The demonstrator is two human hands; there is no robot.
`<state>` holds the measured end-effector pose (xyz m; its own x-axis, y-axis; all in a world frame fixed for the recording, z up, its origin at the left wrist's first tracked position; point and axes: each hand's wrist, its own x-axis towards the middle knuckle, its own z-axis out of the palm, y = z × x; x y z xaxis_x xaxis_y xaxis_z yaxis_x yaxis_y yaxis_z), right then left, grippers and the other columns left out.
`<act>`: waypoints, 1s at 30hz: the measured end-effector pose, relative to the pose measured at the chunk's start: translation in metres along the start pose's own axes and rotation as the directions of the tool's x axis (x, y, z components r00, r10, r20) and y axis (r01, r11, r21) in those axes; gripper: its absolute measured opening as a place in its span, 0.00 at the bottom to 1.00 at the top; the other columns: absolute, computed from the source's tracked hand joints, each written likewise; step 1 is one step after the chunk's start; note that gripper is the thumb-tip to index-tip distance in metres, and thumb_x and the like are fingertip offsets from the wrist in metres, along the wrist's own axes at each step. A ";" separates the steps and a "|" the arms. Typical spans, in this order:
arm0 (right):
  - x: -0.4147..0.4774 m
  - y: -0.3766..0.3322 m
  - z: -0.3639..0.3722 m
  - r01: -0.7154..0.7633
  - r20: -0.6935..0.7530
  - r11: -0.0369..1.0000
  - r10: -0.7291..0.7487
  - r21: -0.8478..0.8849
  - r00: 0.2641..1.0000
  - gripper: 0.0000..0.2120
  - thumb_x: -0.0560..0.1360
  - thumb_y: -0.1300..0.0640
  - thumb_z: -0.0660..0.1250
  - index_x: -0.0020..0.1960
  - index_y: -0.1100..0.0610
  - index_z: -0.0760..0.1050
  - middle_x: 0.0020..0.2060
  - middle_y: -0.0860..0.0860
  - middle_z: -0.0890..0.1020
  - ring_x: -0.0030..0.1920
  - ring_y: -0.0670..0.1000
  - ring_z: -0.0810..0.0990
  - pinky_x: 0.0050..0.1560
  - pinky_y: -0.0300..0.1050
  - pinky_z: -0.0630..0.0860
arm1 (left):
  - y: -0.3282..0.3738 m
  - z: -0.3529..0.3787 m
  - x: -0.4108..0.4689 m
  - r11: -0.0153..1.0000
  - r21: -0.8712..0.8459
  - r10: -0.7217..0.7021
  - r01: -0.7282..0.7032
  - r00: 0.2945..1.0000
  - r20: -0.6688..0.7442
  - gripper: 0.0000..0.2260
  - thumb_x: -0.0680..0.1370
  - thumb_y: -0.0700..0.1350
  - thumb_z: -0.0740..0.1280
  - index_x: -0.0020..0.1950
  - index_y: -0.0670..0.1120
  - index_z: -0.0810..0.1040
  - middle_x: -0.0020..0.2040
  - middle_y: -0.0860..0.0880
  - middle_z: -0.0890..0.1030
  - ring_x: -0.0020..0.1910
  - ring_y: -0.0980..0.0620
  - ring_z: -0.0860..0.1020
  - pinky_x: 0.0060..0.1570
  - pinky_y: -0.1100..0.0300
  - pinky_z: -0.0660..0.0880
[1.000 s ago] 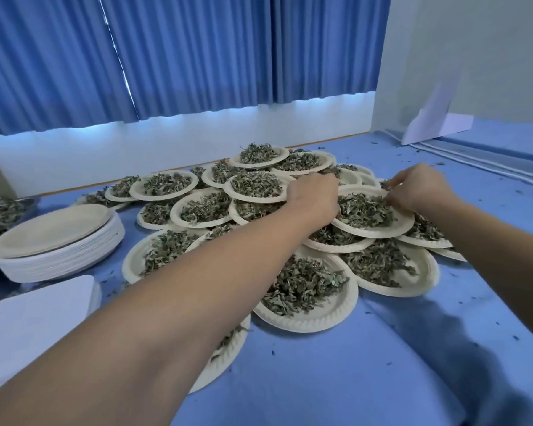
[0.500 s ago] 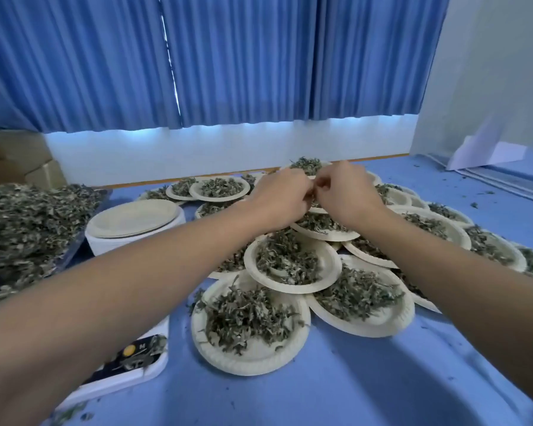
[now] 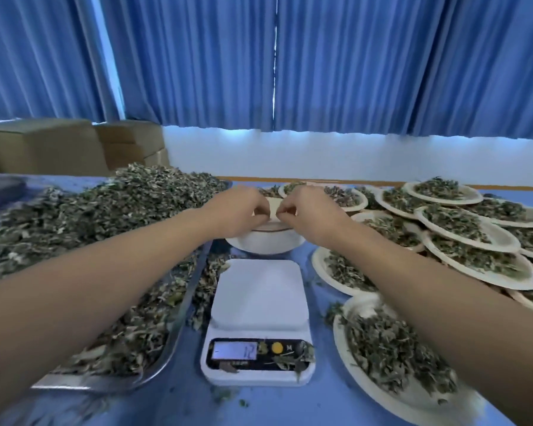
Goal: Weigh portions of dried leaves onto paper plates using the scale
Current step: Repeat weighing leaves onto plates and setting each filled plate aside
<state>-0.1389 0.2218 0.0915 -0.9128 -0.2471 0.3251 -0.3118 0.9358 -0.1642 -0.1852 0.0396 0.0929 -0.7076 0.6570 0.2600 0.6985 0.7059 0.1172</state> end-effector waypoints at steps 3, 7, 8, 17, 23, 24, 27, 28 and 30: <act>0.009 -0.003 0.008 0.095 0.055 0.995 -0.093 -0.036 0.994 0.12 0.80 0.56 0.67 0.41 0.57 0.85 0.38 0.59 0.82 0.43 0.58 0.79 0.47 0.56 0.77 | -0.019 0.004 -0.006 1.000 -0.012 0.006 -0.005 0.999 0.035 0.13 0.82 0.47 0.65 0.42 0.44 0.82 0.36 0.47 0.81 0.36 0.46 0.77 0.40 0.49 0.74; 0.014 -0.005 0.007 0.209 0.076 0.978 -0.209 0.010 0.975 0.10 0.81 0.51 0.68 0.50 0.50 0.88 0.42 0.51 0.82 0.42 0.53 0.79 0.50 0.55 0.76 | -0.031 0.007 -0.011 0.993 -0.073 0.099 -0.097 0.995 0.027 0.11 0.82 0.49 0.66 0.44 0.48 0.85 0.37 0.51 0.83 0.36 0.49 0.78 0.42 0.47 0.75; 0.014 -0.005 0.006 0.229 0.099 0.973 -0.229 0.011 0.968 0.10 0.81 0.49 0.68 0.51 0.49 0.88 0.42 0.50 0.81 0.42 0.53 0.79 0.50 0.55 0.76 | -0.033 0.007 -0.012 0.988 -0.090 0.126 -0.123 0.992 0.028 0.10 0.82 0.49 0.67 0.47 0.50 0.86 0.39 0.53 0.83 0.37 0.51 0.78 0.43 0.46 0.76; 0.013 -0.004 0.000 0.302 0.212 0.943 -0.269 -0.141 0.940 0.13 0.83 0.45 0.63 0.59 0.43 0.85 0.48 0.44 0.78 0.49 0.51 0.78 0.50 0.54 0.77 | -0.044 0.012 -0.016 0.967 -0.152 0.203 -0.205 0.979 -0.032 0.08 0.81 0.49 0.69 0.57 0.53 0.86 0.52 0.54 0.84 0.49 0.53 0.80 0.54 0.48 0.76; 0.010 -0.007 0.001 0.440 0.261 0.796 -0.359 -0.415 0.896 0.19 0.86 0.47 0.52 0.60 0.51 0.80 0.51 0.48 0.75 0.40 0.51 0.71 0.43 0.53 0.77 | -0.045 0.012 -0.018 0.964 -0.163 0.204 -0.208 0.978 -0.036 0.09 0.81 0.50 0.68 0.56 0.52 0.86 0.51 0.53 0.84 0.49 0.52 0.80 0.53 0.48 0.76; 0.010 -0.006 0.002 0.460 0.280 0.755 -0.367 -0.468 0.887 0.18 0.87 0.48 0.50 0.62 0.52 0.78 0.51 0.49 0.75 0.39 0.52 0.71 0.43 0.52 0.77 | -0.045 0.012 -0.018 0.965 -0.164 0.202 -0.206 0.979 -0.036 0.09 0.81 0.51 0.68 0.56 0.52 0.86 0.51 0.54 0.84 0.48 0.52 0.80 0.53 0.48 0.76; 0.011 -0.004 0.006 0.491 0.311 0.665 -0.380 -0.562 0.871 0.13 0.87 0.55 0.52 0.64 0.54 0.73 0.52 0.50 0.72 0.38 0.53 0.70 0.41 0.51 0.76 | -0.044 0.012 -0.018 0.966 -0.157 0.202 -0.206 0.979 -0.039 0.09 0.81 0.50 0.67 0.56 0.51 0.86 0.50 0.53 0.83 0.47 0.52 0.79 0.52 0.48 0.76; 0.011 -0.002 0.007 0.495 0.308 0.655 -0.388 -0.571 0.869 0.11 0.86 0.57 0.53 0.63 0.55 0.72 0.52 0.51 0.72 0.38 0.53 0.70 0.41 0.51 0.77 | -0.044 0.012 -0.018 0.966 -0.151 0.205 -0.209 0.978 -0.041 0.09 0.82 0.49 0.67 0.56 0.50 0.86 0.50 0.53 0.83 0.47 0.51 0.79 0.52 0.48 0.76; 0.011 0.001 0.008 0.493 0.295 0.637 -0.397 -0.593 0.869 0.09 0.86 0.59 0.54 0.61 0.56 0.72 0.52 0.51 0.71 0.39 0.54 0.72 0.41 0.52 0.78 | -0.043 0.011 -0.017 0.967 -0.139 0.210 -0.214 0.977 -0.044 0.09 0.82 0.48 0.66 0.57 0.49 0.86 0.51 0.52 0.83 0.49 0.50 0.79 0.53 0.48 0.76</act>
<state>-0.1512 0.2180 0.0878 -0.7471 -0.6608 0.0728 -0.4922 0.6234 0.6076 -0.2040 0.0008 0.0728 -0.5401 0.7781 0.3207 0.8415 0.5055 0.1907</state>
